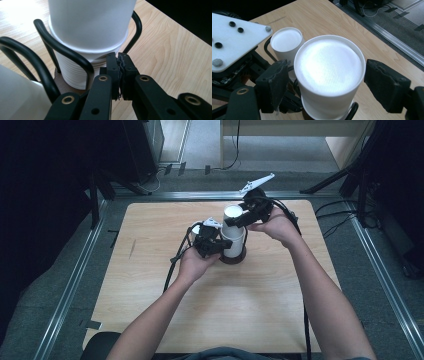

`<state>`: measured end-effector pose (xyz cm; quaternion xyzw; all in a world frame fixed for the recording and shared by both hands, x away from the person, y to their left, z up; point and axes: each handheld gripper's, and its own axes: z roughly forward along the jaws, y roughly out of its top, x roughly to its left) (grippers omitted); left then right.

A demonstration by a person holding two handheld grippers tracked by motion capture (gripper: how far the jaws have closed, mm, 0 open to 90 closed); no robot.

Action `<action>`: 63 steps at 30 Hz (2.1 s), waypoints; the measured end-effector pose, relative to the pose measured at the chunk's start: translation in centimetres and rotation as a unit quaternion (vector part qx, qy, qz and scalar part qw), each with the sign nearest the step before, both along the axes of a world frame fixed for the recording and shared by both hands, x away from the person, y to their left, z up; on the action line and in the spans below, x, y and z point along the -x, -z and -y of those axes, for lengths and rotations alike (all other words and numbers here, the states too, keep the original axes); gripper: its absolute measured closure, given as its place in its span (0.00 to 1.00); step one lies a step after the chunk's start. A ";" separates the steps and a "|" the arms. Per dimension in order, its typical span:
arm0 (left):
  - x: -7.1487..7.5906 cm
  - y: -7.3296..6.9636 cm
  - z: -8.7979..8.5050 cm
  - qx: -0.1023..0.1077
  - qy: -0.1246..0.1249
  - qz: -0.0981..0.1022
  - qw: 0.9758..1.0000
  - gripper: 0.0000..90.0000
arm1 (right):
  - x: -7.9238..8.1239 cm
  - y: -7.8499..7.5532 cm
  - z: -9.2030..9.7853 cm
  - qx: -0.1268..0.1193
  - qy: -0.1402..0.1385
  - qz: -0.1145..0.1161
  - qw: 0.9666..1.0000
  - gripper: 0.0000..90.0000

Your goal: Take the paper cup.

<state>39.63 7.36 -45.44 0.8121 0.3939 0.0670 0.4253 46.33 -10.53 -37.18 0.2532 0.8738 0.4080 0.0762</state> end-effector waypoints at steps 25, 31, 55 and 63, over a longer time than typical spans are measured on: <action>0.0 0.3 0.2 -0.006 0.002 0.006 1.000 0.96 | 0.1 -1.3 0.3 0.005 0.007 -0.006 1.000 0.36; 0.0 0.2 0.1 -0.008 0.004 0.005 1.000 0.96 | 0.4 -2.8 0.4 0.002 0.010 -0.009 1.000 0.37; 0.0 0.3 0.2 -0.012 0.011 0.000 1.000 0.93 | 2.9 -8.1 3.0 -0.012 -0.002 0.003 1.000 0.37; 0.4 0.1 0.3 -0.020 0.027 -0.006 0.999 0.86 | 4.6 -8.2 4.4 -0.005 -0.014 0.002 1.000 0.37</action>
